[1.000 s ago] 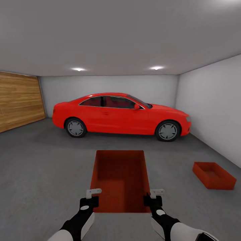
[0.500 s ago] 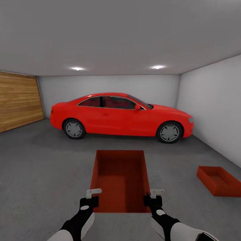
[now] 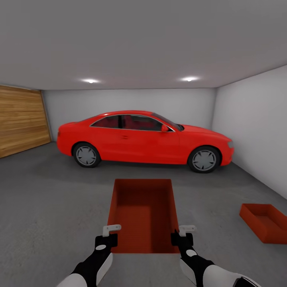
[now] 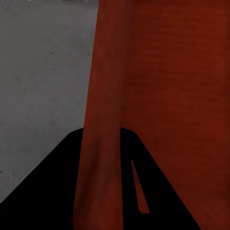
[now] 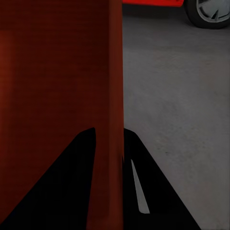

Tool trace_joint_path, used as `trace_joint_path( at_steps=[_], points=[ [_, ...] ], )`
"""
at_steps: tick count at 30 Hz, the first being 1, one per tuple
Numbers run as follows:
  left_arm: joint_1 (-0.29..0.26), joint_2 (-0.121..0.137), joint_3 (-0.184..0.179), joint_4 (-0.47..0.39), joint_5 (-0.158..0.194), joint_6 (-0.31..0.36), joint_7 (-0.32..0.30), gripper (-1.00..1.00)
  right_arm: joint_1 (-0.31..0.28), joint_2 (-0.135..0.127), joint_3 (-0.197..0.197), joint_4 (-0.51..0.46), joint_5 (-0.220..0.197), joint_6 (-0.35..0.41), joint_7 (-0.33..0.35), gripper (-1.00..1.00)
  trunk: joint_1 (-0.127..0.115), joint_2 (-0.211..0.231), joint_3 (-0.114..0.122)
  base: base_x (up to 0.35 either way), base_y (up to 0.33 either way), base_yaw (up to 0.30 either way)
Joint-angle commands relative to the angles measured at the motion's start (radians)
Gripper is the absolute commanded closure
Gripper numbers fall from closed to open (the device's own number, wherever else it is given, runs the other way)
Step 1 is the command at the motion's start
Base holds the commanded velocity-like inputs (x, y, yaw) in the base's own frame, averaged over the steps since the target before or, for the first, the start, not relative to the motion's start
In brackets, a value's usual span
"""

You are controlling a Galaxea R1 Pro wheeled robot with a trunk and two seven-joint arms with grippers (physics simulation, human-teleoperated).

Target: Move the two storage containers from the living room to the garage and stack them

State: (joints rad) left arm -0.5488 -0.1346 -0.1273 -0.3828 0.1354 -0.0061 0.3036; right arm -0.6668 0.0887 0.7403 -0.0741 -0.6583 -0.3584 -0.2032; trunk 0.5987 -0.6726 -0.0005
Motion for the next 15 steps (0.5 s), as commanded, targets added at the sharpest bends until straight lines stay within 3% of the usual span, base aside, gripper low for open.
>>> trace_joint_path(
  at_steps=[1, 15],
  points=[
    [0.000, 0.049, 0.026, 0.001, 0.020, 0.000, 0.006, 1.00, -0.001, -0.007, -0.056, -0.004, 0.013, -0.002, 0.002, 1.00, 0.001, 0.000, 0.000, 0.321, 0.000, 0.000],
    [0.000, 0.049, 0.026, 0.001, 0.020, 0.000, 0.006, 1.00, -0.001, -0.007, -0.056, -0.004, 0.013, -0.001, 0.002, 1.00, 0.001, 0.000, 0.000, 0.321, 0.000, 0.000]
  ],
)
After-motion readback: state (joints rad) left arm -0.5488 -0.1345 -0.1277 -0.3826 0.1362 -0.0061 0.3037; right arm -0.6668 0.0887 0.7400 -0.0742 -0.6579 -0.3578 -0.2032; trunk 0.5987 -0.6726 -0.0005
